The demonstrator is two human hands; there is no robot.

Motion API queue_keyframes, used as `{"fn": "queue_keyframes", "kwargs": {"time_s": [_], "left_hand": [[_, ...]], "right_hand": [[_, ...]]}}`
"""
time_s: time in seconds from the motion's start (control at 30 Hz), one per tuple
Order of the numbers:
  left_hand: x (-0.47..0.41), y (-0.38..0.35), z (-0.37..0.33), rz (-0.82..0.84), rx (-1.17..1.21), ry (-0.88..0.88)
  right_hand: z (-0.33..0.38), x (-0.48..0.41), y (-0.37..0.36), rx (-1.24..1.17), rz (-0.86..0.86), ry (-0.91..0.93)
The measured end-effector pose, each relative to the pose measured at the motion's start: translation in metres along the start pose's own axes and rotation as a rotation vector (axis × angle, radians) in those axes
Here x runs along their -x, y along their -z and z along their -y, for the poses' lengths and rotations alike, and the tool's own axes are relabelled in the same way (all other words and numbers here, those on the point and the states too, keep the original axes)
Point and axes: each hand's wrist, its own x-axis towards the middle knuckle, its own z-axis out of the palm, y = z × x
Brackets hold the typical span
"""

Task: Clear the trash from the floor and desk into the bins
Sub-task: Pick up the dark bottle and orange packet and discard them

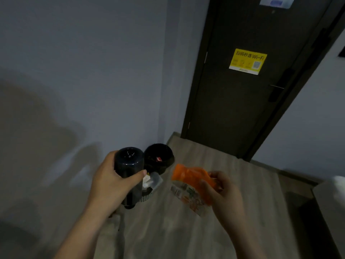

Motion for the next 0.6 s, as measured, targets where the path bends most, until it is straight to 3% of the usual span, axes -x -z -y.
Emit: {"fn": "queue_keyframes", "kwargs": {"time_s": [0.6], "left_hand": [[-0.229,-0.012,0.095,0.031,-0.247,0.114]], "right_hand": [[-0.016,-0.229,-0.152,0.132,0.257,-0.185]]}}
